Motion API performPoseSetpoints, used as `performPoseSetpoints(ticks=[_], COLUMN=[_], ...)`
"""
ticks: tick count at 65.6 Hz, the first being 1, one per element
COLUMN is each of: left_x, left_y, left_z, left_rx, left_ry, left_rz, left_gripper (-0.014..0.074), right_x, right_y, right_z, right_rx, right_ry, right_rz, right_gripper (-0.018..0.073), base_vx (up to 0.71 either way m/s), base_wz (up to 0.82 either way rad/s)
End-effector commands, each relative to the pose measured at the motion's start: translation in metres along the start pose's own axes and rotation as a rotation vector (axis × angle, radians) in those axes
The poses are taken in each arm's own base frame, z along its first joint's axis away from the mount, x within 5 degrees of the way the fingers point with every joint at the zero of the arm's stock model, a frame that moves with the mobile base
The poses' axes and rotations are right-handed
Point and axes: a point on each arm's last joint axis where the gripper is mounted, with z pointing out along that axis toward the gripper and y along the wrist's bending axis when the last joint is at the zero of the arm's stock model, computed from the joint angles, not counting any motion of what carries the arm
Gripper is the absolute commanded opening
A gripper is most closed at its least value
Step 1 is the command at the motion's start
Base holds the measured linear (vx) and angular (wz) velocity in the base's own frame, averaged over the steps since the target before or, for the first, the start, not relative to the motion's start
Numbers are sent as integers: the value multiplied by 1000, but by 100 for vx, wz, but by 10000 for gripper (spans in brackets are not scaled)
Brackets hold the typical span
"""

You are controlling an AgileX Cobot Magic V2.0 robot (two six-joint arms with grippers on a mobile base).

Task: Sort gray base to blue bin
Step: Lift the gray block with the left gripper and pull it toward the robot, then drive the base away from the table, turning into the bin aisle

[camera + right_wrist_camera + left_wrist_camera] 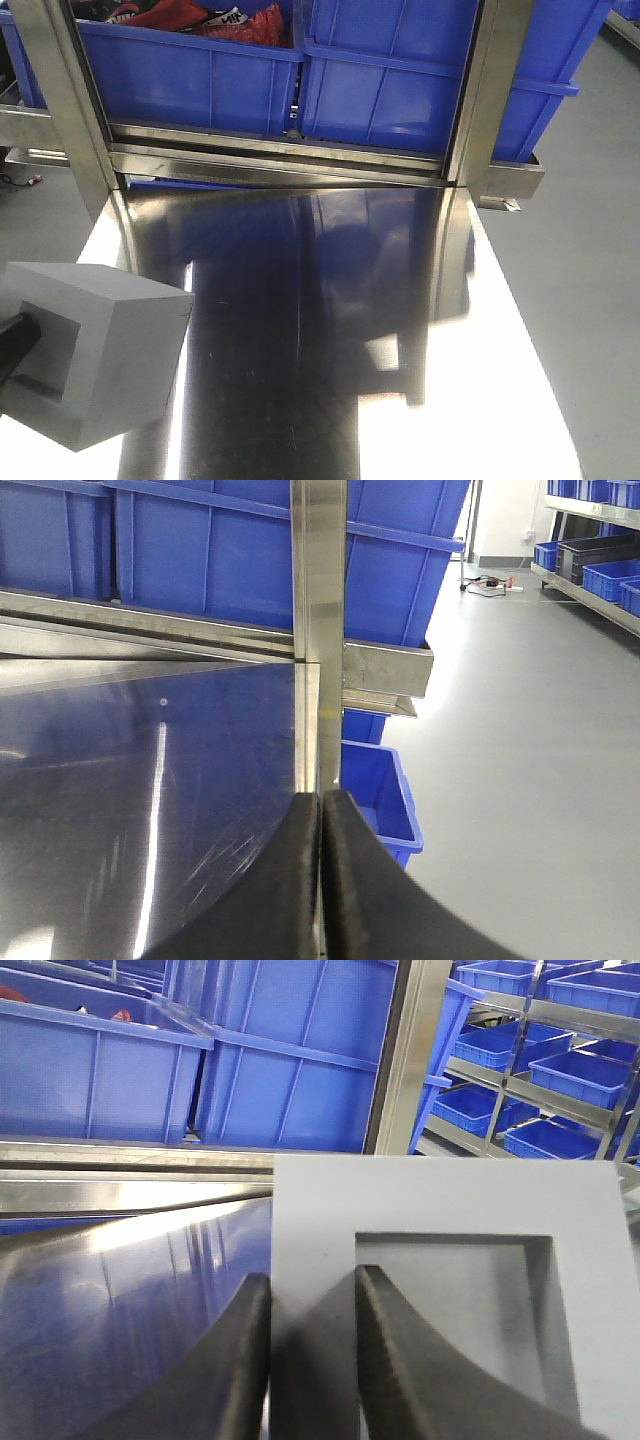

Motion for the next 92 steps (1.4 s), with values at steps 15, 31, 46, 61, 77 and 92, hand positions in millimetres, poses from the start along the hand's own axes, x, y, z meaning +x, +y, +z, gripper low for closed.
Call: performPoseSetpoints(ticks=[15,31,46,61,77,92], left_x=[-19,-19,-19,-19,-19,-19], left_y=[-2,-2,-2,-2,-2,-2], left_z=[-3,-3,-3,-3,-3,-3], left_rx=[8,8,8,8,8,8], left_ry=[-133,-133,-133,-133,-133,-133], left_rz=[-15,-15,-15,-15,-15,-15], left_gripper=[-6,-6,-6,-6,-6,-6], right_x=[-3,-3,-3,-3,-3,-3], right_y=[0,0,0,0,0,0], right_z=[0,0,0,0,0,0], right_rx=[3,3,3,3,3,3], right_ry=[-72,-72,-72,-72,-72,-72], right_rz=[-11,-11,-11,-11,-11,-11], right_gripper=[-9,-9,-9,-9,-9,-9], base_vx=[0,0,-2,-7,-11,-12], base_wz=[0,-2,-28,-56,-63,-65])
